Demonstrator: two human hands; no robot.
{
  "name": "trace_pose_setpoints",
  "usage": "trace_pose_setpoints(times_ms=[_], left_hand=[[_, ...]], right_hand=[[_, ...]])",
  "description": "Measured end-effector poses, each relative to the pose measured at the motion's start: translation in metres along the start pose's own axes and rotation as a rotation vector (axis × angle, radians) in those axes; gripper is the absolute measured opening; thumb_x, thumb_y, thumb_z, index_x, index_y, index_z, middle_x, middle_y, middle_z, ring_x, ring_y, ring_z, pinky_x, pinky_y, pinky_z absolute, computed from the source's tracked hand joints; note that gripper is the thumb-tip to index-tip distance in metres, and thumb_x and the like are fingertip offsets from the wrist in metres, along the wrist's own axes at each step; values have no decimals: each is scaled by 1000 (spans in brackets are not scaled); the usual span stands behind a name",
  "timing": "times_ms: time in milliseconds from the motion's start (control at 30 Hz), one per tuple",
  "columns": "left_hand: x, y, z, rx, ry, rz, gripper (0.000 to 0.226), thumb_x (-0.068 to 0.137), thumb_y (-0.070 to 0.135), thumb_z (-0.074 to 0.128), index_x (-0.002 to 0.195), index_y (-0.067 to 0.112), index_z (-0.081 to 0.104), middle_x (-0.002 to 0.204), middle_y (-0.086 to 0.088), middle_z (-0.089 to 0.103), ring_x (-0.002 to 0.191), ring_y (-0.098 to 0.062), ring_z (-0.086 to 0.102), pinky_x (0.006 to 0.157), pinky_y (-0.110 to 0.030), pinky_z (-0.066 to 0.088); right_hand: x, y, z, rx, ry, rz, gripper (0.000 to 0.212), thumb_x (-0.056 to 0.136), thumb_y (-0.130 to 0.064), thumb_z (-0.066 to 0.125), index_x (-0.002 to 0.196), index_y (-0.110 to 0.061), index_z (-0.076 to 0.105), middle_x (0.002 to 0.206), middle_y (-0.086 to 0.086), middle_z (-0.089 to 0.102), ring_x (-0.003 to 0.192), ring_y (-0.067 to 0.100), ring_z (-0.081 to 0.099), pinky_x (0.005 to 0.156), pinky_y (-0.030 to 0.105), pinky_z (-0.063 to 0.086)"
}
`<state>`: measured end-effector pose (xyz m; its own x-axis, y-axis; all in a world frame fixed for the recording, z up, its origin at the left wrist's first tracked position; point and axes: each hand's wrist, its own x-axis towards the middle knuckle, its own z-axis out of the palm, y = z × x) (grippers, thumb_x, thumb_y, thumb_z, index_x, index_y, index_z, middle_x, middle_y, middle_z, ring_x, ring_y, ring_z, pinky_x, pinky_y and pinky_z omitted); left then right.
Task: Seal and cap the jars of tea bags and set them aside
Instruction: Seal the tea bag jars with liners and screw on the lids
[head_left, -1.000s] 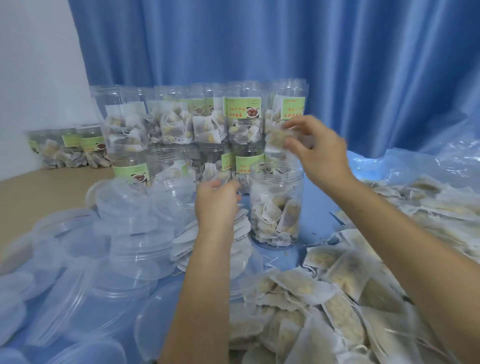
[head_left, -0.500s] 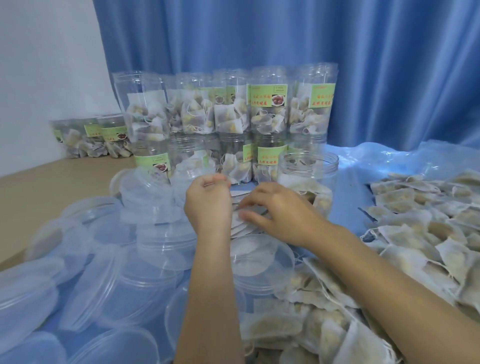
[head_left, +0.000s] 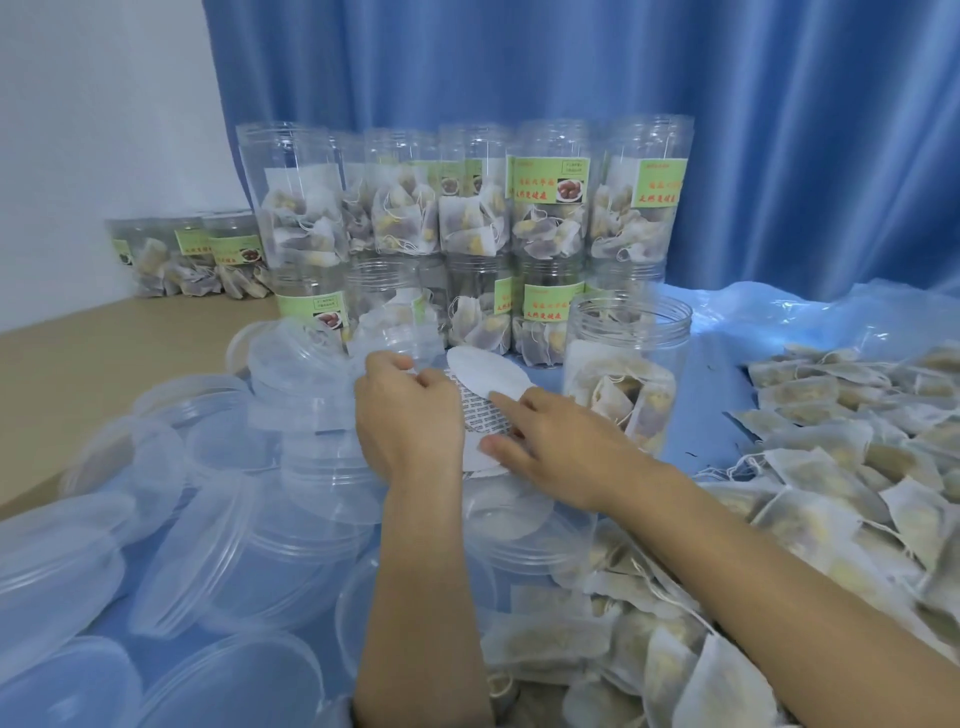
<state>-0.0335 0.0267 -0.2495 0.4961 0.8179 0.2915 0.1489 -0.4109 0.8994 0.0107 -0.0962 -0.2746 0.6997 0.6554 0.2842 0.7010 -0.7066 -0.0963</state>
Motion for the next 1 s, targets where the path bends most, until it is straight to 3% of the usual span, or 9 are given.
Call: trace_pose_setpoints(times_ms=[100,233,467,600,667,767,833,900,1000], left_hand=[[0,0,-5,191,52,131,27,86,12,53,113,11,56,119,-11,55,109,-31,47,75,-35,34],[4,-9,-13,538,-21,134,32,82,17,59,112,9,60,123,-15,52,119,-33,38,100,-39,24],[6,-13,-13,797,-219,112,31,88,14,47,117,11,55,124,-12,55,120,-30,42,98,-35,25],[6,-9,-17,563,-54,96,37,81,4,53,117,14,55,114,-13,57,113,-32,43,89,-39,24],[9,-3,-20,442,38,119,40,79,10,62,117,16,55,113,-13,57,113,-32,43,84,-38,24],[12,4,-21,202,130,202,33,83,34,64,112,19,60,110,-10,59,111,-31,48,92,-40,27],[11,8,-21,-81,109,219,24,85,41,60,90,17,61,92,-8,62,94,-24,55,89,-39,38],[11,11,-22,-429,7,99,26,86,39,60,72,18,52,66,1,50,62,-12,48,64,-27,41],[15,13,-27,-928,-253,-244,20,91,26,57,74,18,49,45,10,33,37,-5,29,38,-16,24]], right_hand=[[-2,-1,6,64,-29,63,44,97,-49,34,111,-15,57,106,6,42,100,28,52,88,37,45],[1,2,8,139,59,63,39,97,-46,42,114,-18,64,124,2,50,109,23,54,85,34,46],[13,-2,13,-190,120,70,34,99,-38,40,114,-11,56,101,12,68,95,31,62,64,30,37],[5,-14,2,-395,330,24,13,72,-21,69,65,-13,62,56,3,62,49,22,60,45,21,25],[1,-13,-2,-235,585,33,22,72,-18,60,51,-12,57,44,0,52,36,21,51,39,16,23],[-1,-14,-5,-29,752,-19,17,80,-10,57,68,-5,69,68,6,67,53,25,61,38,24,44],[1,-17,-10,80,811,-14,12,83,-6,60,77,-2,70,78,8,68,60,24,63,45,25,48],[2,-16,-19,327,803,73,14,90,-7,56,84,-4,68,78,5,65,64,16,56,57,16,43],[6,-11,-33,729,789,315,18,95,-17,47,85,-17,62,67,-5,61,63,7,52,59,7,37]])
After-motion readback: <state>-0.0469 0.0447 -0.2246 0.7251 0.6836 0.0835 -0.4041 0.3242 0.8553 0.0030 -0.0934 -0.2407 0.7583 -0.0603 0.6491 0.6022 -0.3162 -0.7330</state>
